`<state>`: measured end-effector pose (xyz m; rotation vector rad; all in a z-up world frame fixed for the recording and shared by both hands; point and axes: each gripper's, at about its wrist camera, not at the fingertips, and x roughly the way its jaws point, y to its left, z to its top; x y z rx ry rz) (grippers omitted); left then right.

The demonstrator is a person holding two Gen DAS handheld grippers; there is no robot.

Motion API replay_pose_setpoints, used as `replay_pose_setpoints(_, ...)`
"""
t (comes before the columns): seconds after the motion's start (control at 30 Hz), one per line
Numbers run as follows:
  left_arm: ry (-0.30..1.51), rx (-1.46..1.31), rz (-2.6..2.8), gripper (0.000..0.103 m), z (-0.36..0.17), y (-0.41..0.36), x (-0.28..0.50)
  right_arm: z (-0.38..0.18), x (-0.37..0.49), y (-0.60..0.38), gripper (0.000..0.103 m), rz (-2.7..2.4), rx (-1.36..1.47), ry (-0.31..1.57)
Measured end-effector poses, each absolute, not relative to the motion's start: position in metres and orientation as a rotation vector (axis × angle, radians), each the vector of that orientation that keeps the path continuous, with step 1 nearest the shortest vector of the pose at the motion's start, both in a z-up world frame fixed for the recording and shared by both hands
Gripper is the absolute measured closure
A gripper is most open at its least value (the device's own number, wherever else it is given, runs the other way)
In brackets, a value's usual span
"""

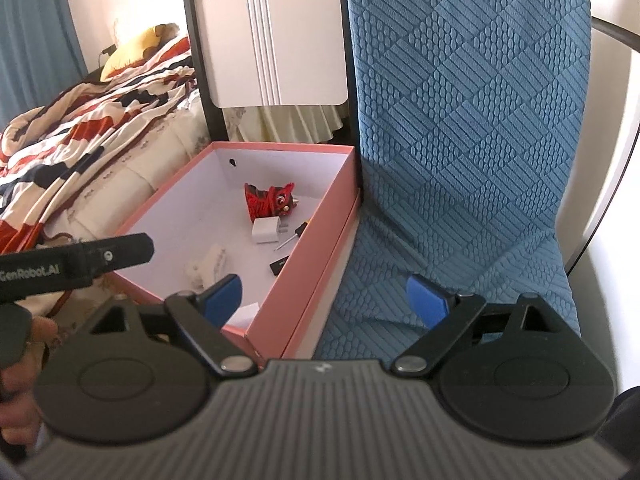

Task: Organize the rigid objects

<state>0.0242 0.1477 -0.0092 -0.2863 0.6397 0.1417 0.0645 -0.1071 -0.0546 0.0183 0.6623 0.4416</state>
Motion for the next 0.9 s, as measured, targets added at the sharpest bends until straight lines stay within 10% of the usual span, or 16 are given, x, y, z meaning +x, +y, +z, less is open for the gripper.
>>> replay_pose_setpoints(0.9, 0.657, -0.298, 0.151, 0.0, -0.0119, 0.1452, 0.0263, -0.0564, 0.0654, -0.1042, 0.011, 0.451, -0.022, 0.672)
